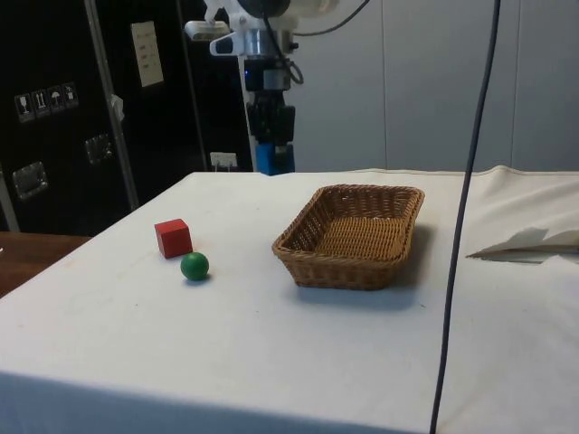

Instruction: Place all non-red objects into the basket.

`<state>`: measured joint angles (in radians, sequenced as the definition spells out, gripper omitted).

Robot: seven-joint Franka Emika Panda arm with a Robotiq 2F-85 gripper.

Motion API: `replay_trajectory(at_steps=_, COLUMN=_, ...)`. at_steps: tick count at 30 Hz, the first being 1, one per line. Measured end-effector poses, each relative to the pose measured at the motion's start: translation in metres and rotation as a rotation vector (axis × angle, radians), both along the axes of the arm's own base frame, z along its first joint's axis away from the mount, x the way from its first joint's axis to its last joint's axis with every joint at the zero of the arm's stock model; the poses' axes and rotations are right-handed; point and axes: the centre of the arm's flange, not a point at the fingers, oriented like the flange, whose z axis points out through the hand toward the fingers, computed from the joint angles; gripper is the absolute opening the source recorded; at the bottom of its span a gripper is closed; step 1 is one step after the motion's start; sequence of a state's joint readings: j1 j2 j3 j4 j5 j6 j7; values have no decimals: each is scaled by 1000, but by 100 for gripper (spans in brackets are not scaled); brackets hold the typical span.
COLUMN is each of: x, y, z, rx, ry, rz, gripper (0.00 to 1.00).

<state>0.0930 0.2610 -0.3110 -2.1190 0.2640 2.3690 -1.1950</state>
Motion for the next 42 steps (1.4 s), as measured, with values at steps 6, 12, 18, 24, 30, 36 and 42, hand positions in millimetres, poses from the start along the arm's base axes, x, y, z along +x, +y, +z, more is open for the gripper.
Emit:
replay_trajectory(at_steps=6, x=-17, y=-8, z=9, rx=11, ry=-6, rz=-2, gripper=3)
replay_trajectory(at_steps=12, x=-31, y=-11, z=13, rx=23, ry=-7, rz=-2, gripper=3)
replay_trajectory(at_steps=18, x=-48, y=-10, z=15, rx=38, ry=-8, rz=-4, gripper=3)
replay_trajectory(at_steps=24, x=-63, y=-6, z=17, rx=53, ry=-6, rz=-4, gripper=3)
replay_trajectory(at_steps=30, x=-81, y=2, z=15, rx=69, ry=-5, rz=-3, gripper=3)
replay_trajectory(at_steps=36, x=-95, y=9, z=7, rx=74, ry=-1, rz=-4, gripper=3)
replay_trajectory(at_steps=42, x=-106, y=14, z=-3, rx=72, ry=3, rz=-3, gripper=3)
